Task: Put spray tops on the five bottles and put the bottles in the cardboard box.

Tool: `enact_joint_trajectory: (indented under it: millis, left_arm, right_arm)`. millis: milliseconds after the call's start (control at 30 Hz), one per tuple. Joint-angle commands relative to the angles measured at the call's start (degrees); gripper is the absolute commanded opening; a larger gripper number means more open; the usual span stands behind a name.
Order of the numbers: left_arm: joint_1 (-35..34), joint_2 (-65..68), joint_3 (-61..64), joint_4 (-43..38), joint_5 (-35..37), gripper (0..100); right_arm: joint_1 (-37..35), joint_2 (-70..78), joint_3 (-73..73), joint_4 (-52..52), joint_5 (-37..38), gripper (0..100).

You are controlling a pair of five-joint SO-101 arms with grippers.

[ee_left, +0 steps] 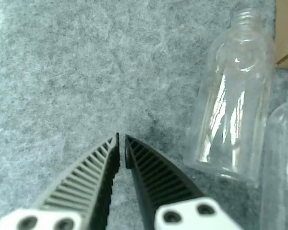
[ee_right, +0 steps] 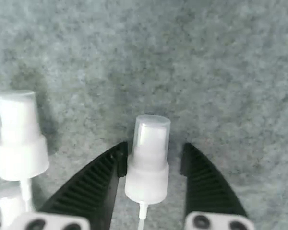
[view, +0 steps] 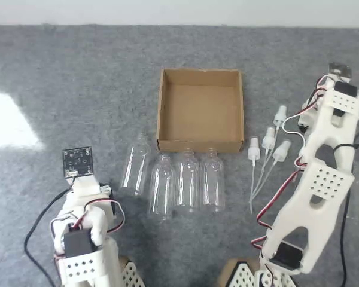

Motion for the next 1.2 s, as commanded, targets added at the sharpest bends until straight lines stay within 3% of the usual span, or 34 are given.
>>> enact_joint_trajectory:
  millis: [0, 233, 433, 533, 733, 967, 1167]
  left_arm:
    - [-0.1, -0.8, -0.4, 0.2, 0.2, 1]
    - [-0.1, -0.8, -0.4, 0.2, 0.2, 1]
    - [-0.1, -0.8, -0.4, -0.8, -0.2, 1]
    - [-0.4, -0.8, -0.3, -2.5, -6.3, 1]
    - [-8.1, -1.0, -0.6, -12.0, -30.8, 1]
    - [-21.4, -0.6, -9.2, -13.0, -30.6, 1]
    - [-22.0, 7.8, -20.5, -8.1, -31.8, 1]
  right_arm:
    - [0.0, -3.1, -1.5, 1.6, 2.2, 1.6]
    - [-2.3, -17.5, -1.6, 9.5, 3.9, 0.7]
    - [-12.5, -32.3, -1.5, 19.5, 4.0, 0.7]
    - [-20.4, -36.4, -1.5, 23.4, 4.0, 0.7]
    - [-35.6, -39.7, -0.1, 24.0, 3.4, 0.6]
    - [-52.4, -39.0, 0.2, 23.9, -1.5, 0.6]
    - [-58.4, -38.9, 5.6, 24.0, -0.8, 0.6]
